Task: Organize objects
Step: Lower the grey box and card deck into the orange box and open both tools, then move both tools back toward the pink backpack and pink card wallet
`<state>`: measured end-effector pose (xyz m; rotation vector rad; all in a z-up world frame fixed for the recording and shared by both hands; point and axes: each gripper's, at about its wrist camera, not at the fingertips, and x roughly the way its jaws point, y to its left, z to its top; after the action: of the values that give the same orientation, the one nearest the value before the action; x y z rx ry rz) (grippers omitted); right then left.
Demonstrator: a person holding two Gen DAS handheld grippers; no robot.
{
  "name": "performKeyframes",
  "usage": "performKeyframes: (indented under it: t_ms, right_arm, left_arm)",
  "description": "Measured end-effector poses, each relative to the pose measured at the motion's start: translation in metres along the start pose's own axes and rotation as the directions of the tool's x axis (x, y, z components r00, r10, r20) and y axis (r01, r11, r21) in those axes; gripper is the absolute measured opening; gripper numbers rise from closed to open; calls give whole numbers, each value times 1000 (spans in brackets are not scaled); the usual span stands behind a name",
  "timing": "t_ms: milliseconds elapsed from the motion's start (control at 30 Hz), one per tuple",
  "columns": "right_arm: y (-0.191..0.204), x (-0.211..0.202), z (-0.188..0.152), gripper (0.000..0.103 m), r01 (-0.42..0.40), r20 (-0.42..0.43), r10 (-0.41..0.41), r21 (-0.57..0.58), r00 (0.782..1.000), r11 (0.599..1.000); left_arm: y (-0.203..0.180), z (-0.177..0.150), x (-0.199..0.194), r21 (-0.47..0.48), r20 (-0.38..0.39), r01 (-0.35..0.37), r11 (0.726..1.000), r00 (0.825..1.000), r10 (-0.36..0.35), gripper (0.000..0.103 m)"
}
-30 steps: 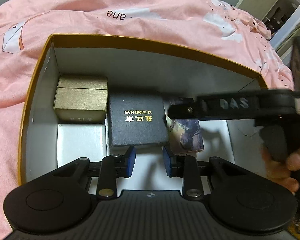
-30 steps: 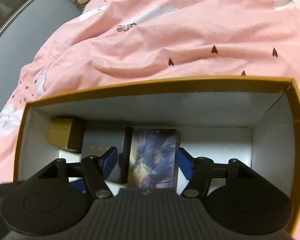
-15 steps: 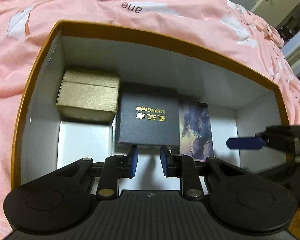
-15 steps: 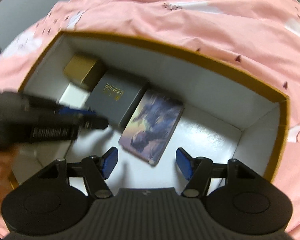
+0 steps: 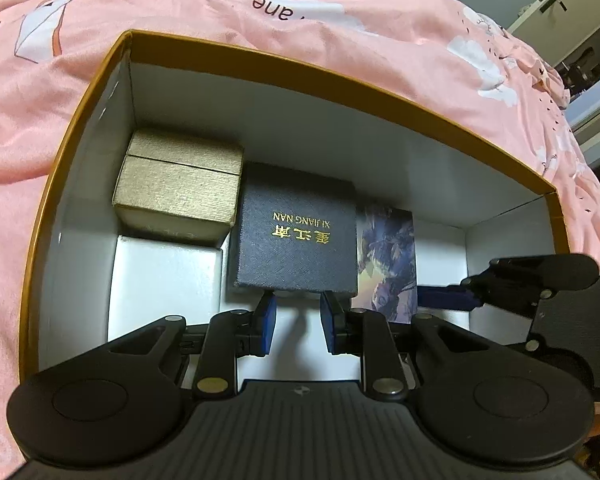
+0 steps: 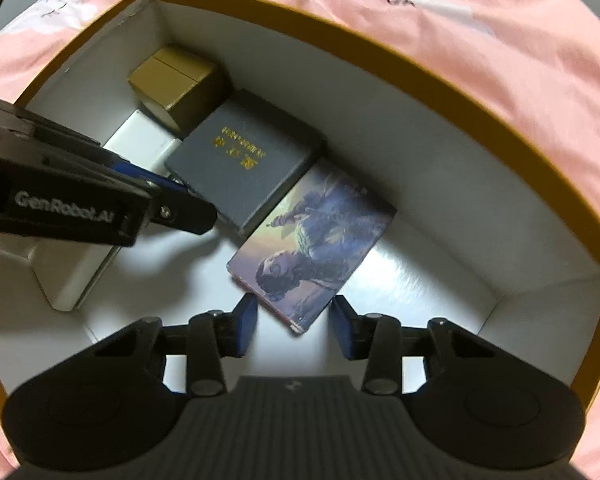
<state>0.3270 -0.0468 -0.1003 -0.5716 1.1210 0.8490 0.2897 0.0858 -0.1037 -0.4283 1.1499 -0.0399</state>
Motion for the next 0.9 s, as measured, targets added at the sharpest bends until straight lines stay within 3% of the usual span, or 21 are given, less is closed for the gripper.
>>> performKeyframes:
  t_ms: [300, 567, 733, 900]
  right_arm:
    - [4, 2, 0, 43, 20, 43, -18, -43, 999, 999]
    - [10, 0, -7, 45, 53, 53, -50, -66, 997, 996]
    - [17, -42, -20, 46, 74, 125, -71, -21, 990, 997]
    - [39, -102, -52, 52, 51, 250, -67, 69, 966, 996]
  left_arm:
    - [-4, -4, -9, 16, 34, -33, 999, 999, 33, 27]
    - [-21, -24, -45, 64, 82, -38, 997, 996, 33, 27]
    - [-33, -52, -91, 87, 161, -32, 996, 987, 18, 27]
    - [-52, -103, -132, 133, 226, 33, 991, 972, -63, 27]
